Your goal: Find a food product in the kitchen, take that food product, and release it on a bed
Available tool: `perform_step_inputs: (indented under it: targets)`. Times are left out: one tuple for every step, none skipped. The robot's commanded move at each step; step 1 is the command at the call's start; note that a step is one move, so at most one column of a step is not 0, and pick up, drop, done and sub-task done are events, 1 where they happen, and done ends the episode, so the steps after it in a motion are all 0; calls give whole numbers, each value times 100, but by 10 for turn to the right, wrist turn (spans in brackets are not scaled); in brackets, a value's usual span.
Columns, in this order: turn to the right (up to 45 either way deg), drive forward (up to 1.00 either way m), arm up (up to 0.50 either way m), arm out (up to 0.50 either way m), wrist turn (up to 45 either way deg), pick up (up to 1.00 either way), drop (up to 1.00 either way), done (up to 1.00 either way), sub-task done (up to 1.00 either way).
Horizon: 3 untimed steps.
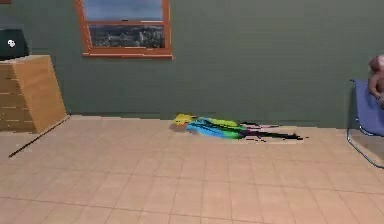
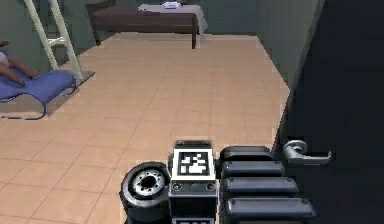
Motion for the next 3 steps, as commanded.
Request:
perform_step_inputs:
  targets:
    - [390, 0, 0, 0, 0, 0, 0, 0, 0]
    - [0, 100, 0, 0, 0, 0, 0, 0, 0]
    - [120, 0, 0, 0, 0, 0, 0, 0, 0]
